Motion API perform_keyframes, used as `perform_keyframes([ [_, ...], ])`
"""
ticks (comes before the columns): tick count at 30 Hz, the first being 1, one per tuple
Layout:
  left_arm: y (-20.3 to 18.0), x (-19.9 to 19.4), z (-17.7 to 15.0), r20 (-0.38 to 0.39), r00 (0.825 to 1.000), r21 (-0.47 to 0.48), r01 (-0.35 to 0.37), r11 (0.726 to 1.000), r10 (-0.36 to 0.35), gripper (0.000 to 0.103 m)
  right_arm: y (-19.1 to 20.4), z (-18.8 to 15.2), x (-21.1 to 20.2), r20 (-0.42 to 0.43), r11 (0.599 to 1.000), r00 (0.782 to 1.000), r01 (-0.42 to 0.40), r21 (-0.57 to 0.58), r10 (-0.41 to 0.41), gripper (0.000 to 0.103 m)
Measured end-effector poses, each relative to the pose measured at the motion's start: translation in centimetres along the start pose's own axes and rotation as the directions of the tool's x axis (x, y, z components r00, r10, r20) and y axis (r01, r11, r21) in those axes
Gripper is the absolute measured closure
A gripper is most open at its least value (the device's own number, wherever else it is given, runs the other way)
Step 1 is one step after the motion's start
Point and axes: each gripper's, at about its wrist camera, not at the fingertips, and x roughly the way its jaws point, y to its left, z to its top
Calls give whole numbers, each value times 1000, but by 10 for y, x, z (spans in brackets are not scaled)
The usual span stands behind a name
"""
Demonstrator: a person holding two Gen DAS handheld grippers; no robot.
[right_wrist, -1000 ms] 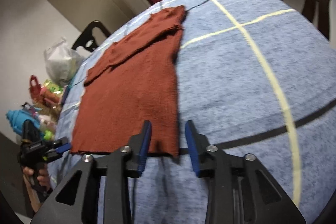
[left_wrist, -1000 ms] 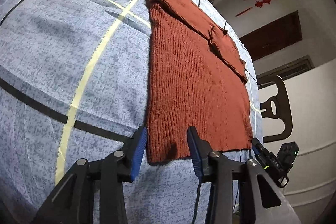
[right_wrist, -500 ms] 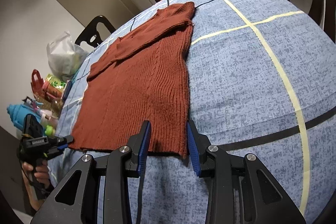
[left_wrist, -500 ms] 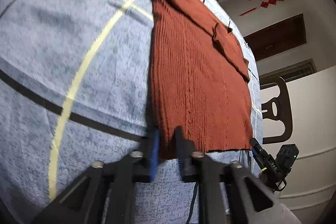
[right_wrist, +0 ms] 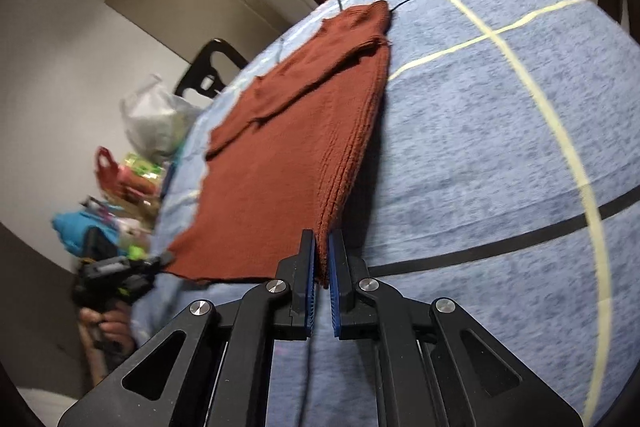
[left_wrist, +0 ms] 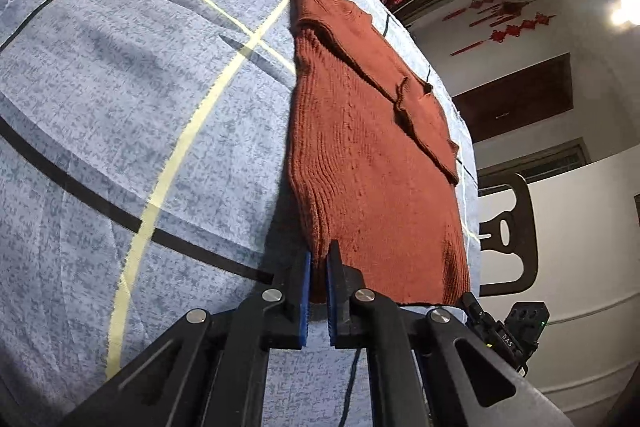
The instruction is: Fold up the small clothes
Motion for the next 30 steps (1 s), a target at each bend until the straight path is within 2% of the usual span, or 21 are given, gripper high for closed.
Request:
perform_keyframes([
  [1,0,1,0,-1,1000,3,2,1000,-2,95,-2,1,-1,3,1000,1000,-6,15,6,97],
  [4,4,7,-1,-18,1000,-11,-13,1000,12,95,-6,2,0,25,992,992,124,11,-124,97],
  [5,7,9,-2,-22,1000,-18,-16,1000,16,95,-6,1,1,20,991,991,130,9,-130,97],
  [8,12,8,-2,-19,999,-22,-35,999,34,95,-6,-1,4,7,992,992,129,4,-129,97],
  [18,-6,-5,15,19,999,32,27,999,-27,95,2,23,-8,51,999,998,33,4,-33,97],
  [30,-38,-4,66,88,994,90,56,994,-64,95,26,69,-2,102,998,995,26,-53,-20,97],
])
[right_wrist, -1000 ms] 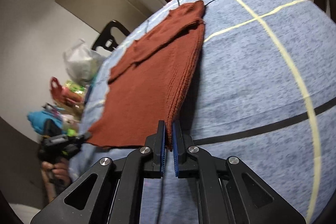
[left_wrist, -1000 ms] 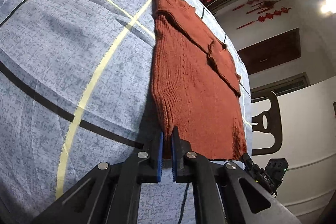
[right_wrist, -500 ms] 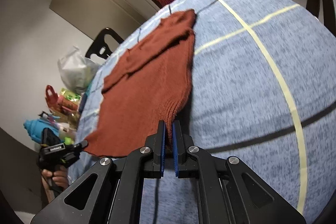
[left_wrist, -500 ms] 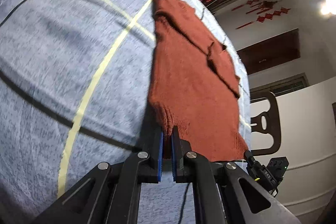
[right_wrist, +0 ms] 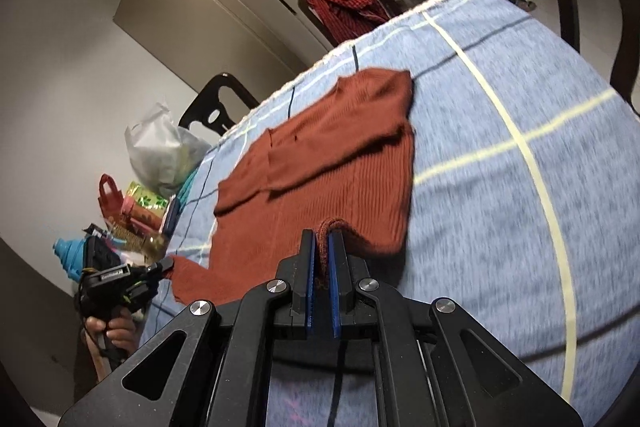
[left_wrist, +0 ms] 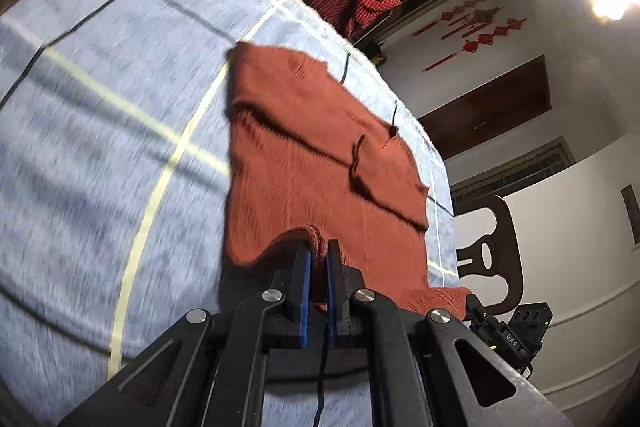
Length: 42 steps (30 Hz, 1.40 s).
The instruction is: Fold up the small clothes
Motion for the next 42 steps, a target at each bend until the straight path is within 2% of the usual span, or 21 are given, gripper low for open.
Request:
perform_keyframes([
  [9,-18,18,47,44,999,33,-2,999,1,95,8,49,18,42,1000,999,2,-7,-2,97],
  [21,-33,44,98,79,997,56,-9,998,5,95,31,102,54,68,993,994,87,-86,-81,97],
  [33,-29,69,143,111,994,-8,-23,1000,23,95,38,141,89,66,987,990,132,-95,-126,97],
  [42,-22,92,167,114,991,-30,-64,997,67,95,30,164,119,41,979,983,184,-83,-181,97],
])
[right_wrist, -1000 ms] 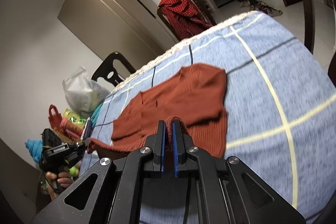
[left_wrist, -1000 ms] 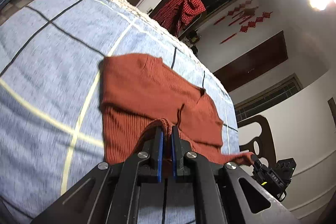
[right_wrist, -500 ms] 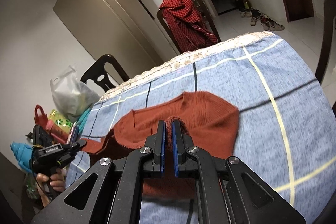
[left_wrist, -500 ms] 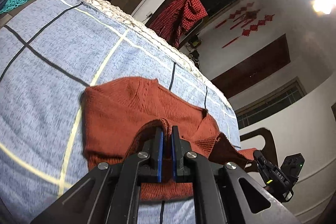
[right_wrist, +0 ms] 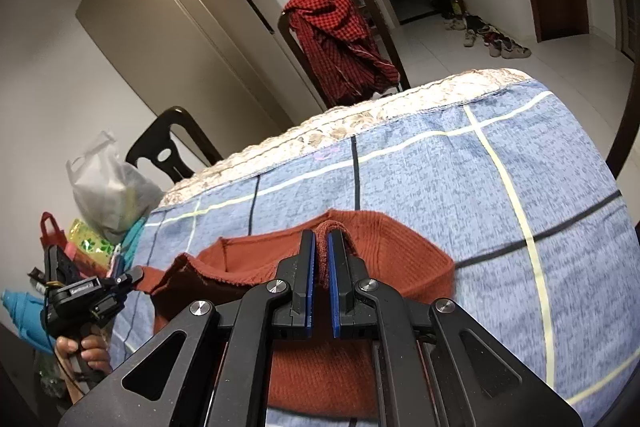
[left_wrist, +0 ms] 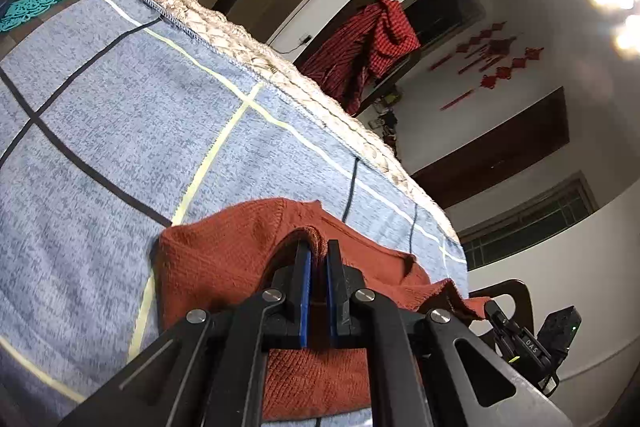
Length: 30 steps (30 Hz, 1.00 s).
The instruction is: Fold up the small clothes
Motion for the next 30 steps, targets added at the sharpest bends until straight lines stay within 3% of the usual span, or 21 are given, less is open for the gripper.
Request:
perform_keyframes([
  [11,13,43,5,-43,997,-26,-66,998,64,95,-9,2,45,-66,999,997,38,28,-36,97],
  [20,21,56,10,-60,995,-58,-85,995,82,92,-22,-1,66,-113,995,992,59,83,-49,97],
  [24,19,54,10,-30,993,-34,-115,993,114,72,-28,-1,67,-103,992,993,67,107,-56,91],
  [27,19,49,12,-13,994,-20,-113,993,113,70,-30,0,66,-84,990,995,65,125,-55,89],
  [30,17,43,12,22,989,1,-144,990,144,58,-27,1,64,-63,990,996,68,120,-61,89],
])
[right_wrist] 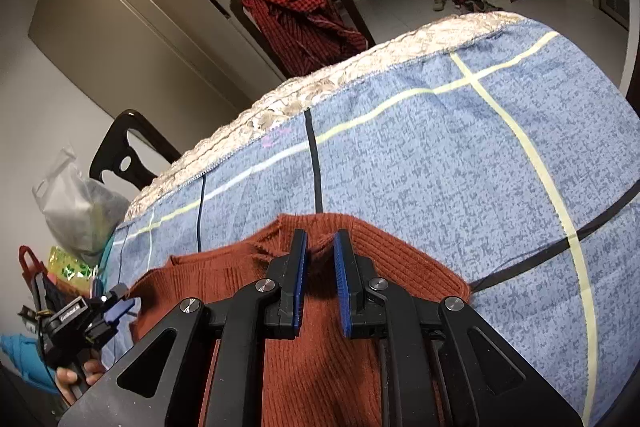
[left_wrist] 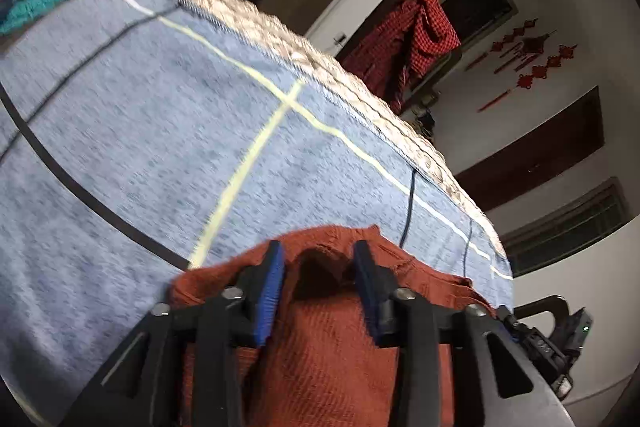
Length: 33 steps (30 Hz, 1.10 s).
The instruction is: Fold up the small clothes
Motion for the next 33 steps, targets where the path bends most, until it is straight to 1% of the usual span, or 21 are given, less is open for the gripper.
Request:
perform_keyframes([
  [4,4,-7,2,14,1000,-10,0,1000,0,56,4,-1,-7,52,1000,998,22,-6,-22,89],
  [6,5,-12,2,37,999,2,-23,1000,23,54,3,0,-11,76,999,996,41,-4,-40,89],
  [8,3,-16,0,60,997,26,-52,998,51,54,2,0,-13,77,999,996,54,0,-54,89],
  [10,1,-18,-3,58,996,50,-69,996,66,54,5,-2,-16,79,998,995,55,-14,-53,89],
  [14,-11,-24,-14,45,998,137,-60,989,54,54,13,-10,-20,80,996,996,51,-70,-46,89],
  [16,-20,-28,-24,54,997,192,-61,979,52,51,20,-19,-24,77,993,997,42,-113,-33,89],
  [18,-30,-30,-36,46,998,250,-63,966,53,50,28,-27,-26,71,986,997,38,-162,-27,89],
  [20,-38,-28,-49,6,1000,300,-29,953,29,50,37,-36,-28,71,974,997,53,-222,-38,89],
  [22,-41,-26,-61,-34,999,324,3,946,9,50,48,-47,-30,78,950,996,75,-303,-53,89],
  [23,-44,-25,-69,-49,999,337,10,941,7,50,55,-55,-31,84,930,994,95,-354,-70,89],
  [25,-46,-24,-81,-62,998,367,9,930,15,50,63,-67,-31,89,901,992,118,-417,-89,89],
  [28,-50,-23,-97,-65,998,400,1,917,27,50,70,-87,-27,69,863,993,121,-491,-100,89],
  [31,-46,-20,-105,-86,995,411,-14,911,54,50,73,-101,-22,69,818,988,152,-555,-137,88],
  [33,-44,-22,-108,-81,995,418,-14,908,53,50,73,-108,-19,63,805,986,164,-570,-155,88],
])
